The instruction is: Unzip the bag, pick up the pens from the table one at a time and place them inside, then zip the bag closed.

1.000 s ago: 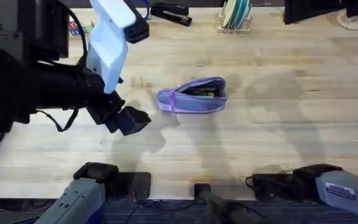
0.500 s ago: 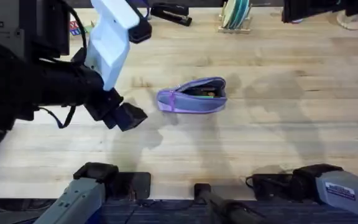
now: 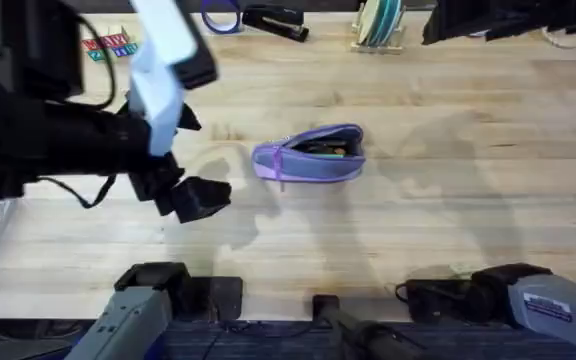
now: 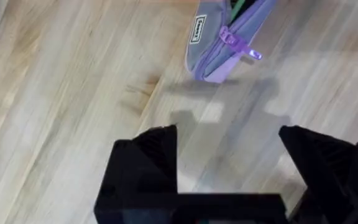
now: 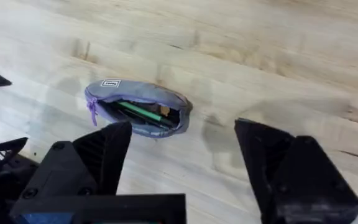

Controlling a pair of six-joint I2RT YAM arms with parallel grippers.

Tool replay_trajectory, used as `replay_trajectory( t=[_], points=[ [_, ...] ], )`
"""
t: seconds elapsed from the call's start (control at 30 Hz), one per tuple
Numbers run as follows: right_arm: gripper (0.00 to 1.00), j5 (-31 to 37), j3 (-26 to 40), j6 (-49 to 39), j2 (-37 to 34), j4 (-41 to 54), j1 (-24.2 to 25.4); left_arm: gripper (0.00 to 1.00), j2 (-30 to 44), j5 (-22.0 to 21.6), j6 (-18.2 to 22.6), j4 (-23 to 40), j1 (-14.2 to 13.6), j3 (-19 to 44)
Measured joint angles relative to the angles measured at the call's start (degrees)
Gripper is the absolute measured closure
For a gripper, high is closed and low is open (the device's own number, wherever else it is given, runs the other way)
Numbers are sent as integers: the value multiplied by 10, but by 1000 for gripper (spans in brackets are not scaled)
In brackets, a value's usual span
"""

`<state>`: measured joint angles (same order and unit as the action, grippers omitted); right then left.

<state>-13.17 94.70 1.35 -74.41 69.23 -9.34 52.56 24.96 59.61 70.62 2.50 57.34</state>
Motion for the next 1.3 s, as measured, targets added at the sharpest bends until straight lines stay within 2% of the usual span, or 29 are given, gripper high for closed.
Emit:
replay_trajectory(
  t=[0.2, 0.33, 0.57, 0.93, 1.13, 1.3],
  points=[
    [5, -5, 0, 2, 0, 0, 0, 9, 0, 109, 106, 50, 111, 0],
    [5, -6, 0, 2, 0, 0, 0, 9, 0, 159, 161, 84, 147, 0],
    [5, -11, 0, 10, 0, 0, 0, 8, 0, 189, 206, 114, 149, 0],
    [6, -17, 0, 59, 0, 3, 0, 8, 0, 172, 211, 110, 149, 0],
    [5, -84, 0, 109, 0, 23, -4, 8, 0, 172, 211, 110, 149, 0],
    [5, -113, 0, 156, 0, 33, -40, 8, 0, 171, 211, 110, 149, 0]
  ],
)
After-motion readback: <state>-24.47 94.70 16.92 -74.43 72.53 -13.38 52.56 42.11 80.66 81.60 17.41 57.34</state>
